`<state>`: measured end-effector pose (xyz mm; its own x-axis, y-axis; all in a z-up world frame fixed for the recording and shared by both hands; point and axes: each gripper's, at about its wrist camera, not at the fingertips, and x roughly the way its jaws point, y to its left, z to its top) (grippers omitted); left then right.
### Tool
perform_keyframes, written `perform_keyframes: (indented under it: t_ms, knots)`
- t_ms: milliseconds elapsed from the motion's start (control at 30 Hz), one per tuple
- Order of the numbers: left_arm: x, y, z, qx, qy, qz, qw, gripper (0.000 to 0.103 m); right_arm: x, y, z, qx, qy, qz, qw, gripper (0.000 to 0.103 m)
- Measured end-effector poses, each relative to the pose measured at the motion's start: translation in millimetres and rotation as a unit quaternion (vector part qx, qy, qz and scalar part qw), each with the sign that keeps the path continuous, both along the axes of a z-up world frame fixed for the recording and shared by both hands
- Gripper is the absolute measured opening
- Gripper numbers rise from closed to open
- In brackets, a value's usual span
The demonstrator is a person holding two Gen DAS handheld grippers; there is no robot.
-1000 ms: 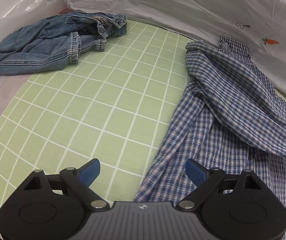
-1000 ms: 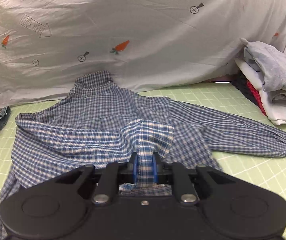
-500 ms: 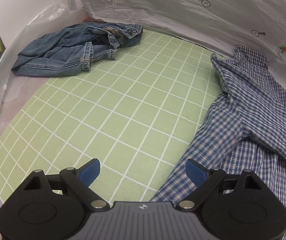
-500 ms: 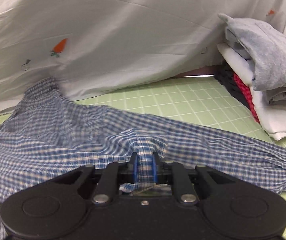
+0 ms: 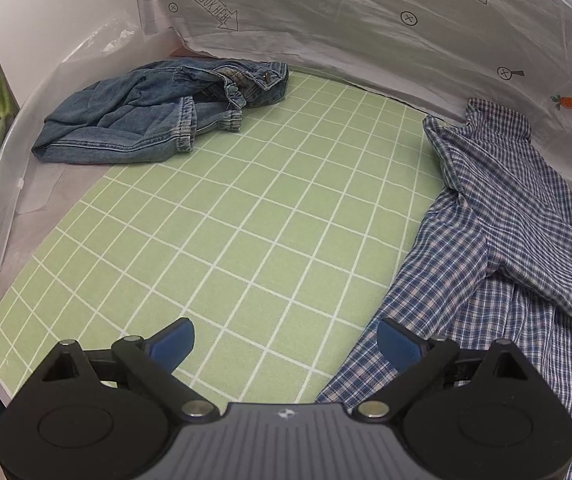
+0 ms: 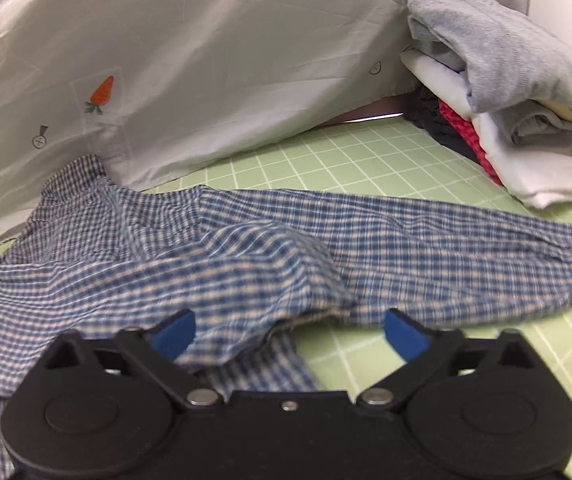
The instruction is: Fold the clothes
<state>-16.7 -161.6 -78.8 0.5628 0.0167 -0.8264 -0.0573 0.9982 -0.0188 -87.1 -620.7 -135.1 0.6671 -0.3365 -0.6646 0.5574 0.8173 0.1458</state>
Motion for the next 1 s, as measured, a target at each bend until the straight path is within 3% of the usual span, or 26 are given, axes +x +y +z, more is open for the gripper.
perform_keyframes:
  t_ms: [233,433,733,1000]
  knots:
    - [-13.4,45.1,-12.1,-0.019,-0.005,-0.051,0.9985,0.100,-47.1,69.0,7.2,-0.005,-0.010,-0.017,1.000,0.103]
    - [-9.6,103.3,-19.6,-0.032,0.009,-0.079,0.9963,0.100,-67.2,158.0,4.6,-0.008,-0.003,-0.034,0.999,0.103]
    - [1.7,177.3,-19.3,-0.037,0.015,-0.149,0.9880,0.100,-63.2,304.8,2.8,0.003,0.009,-0.023,1.000,0.103]
    - [1.8,216.4,-24.9,-0.034,0.030,-0.188,0.9811,0.100,-48.8,393.4,-1.1,-0.018,0.016,0.006,1.000,0.103]
